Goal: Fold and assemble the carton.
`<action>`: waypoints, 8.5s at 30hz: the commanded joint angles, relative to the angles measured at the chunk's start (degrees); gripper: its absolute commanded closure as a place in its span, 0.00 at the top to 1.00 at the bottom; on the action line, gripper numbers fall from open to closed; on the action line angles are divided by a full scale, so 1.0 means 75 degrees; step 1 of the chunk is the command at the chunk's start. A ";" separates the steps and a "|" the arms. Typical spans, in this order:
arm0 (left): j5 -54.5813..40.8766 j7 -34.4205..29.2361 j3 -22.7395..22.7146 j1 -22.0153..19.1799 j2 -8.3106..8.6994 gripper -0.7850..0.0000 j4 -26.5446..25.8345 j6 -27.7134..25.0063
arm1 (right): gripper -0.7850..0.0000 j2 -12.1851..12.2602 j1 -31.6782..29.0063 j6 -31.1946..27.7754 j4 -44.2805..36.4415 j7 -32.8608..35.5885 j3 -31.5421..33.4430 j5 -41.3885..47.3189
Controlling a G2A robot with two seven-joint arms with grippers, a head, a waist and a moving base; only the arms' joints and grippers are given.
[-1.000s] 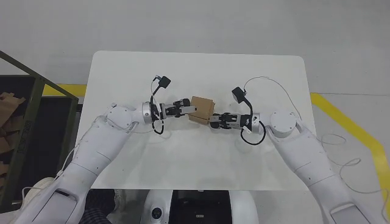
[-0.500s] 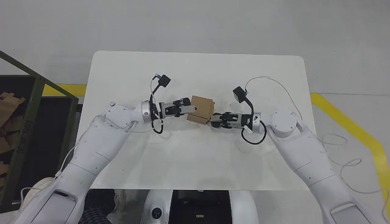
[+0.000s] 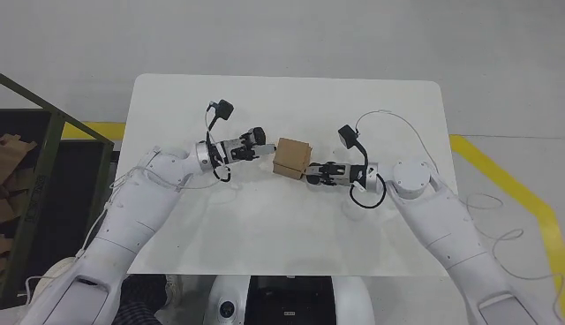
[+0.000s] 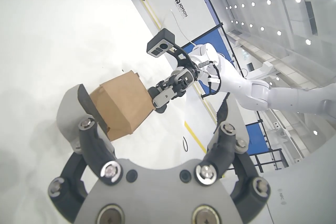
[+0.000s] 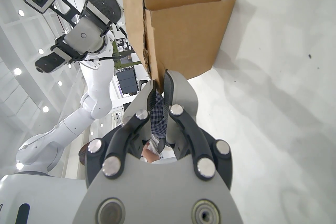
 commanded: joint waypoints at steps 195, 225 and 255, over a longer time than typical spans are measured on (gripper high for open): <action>-0.2173 -0.1912 0.0871 -0.1033 -0.0483 0.56 0.1115 0.2086 | 0.00 0.0027 -0.0211 -0.0993 -0.0988 -0.0754 0.0854 0.0286; -0.1166 -0.1688 0.0755 -0.0831 -0.0443 0.56 0.0720 0.1962 | 0.00 -0.0003 -0.0157 -0.0715 -0.0631 -0.0790 0.0686 -0.0087; -0.1869 -0.1192 0.0513 -0.1007 -0.0505 1.00 0.0437 0.2034 | 0.11 0.0244 -0.0993 -0.0595 -0.1190 -0.0456 0.1229 -0.0271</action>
